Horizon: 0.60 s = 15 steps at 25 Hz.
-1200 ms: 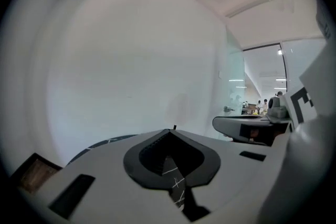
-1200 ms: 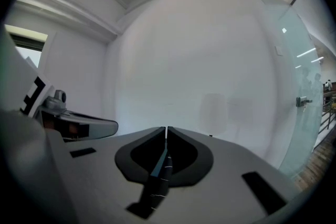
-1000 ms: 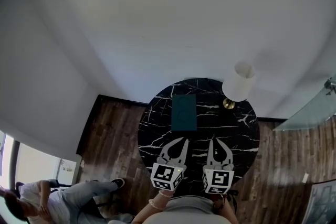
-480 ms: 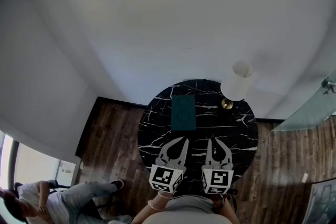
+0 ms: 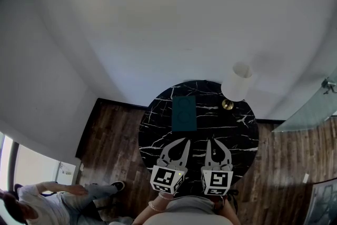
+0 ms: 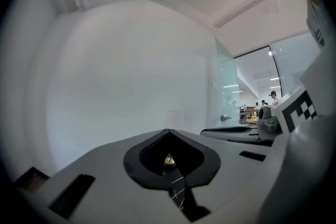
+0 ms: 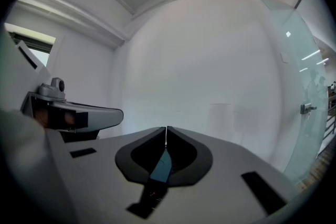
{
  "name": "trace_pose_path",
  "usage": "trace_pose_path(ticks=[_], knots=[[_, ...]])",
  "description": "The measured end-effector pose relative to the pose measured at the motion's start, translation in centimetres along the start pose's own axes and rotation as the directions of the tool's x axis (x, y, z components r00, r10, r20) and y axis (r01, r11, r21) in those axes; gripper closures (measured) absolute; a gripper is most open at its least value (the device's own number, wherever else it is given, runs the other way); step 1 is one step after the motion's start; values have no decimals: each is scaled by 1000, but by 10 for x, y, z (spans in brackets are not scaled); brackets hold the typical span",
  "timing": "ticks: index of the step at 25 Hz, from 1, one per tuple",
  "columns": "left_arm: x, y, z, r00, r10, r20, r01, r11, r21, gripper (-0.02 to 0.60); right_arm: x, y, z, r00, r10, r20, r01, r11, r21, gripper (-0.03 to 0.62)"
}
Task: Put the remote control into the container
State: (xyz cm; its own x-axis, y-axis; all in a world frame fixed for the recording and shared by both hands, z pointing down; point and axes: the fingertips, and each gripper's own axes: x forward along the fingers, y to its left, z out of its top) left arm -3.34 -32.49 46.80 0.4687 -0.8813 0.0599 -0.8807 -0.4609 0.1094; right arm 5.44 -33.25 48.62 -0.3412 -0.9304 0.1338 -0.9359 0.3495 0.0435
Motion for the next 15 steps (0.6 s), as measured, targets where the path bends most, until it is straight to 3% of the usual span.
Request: trace_pose_path(ticks=[15], knots=[[-4, 3, -3, 1000, 6, -8, -6, 1000, 3, 575, -1, 4, 0, 1000, -1, 0, 1, 1000, -1, 580]])
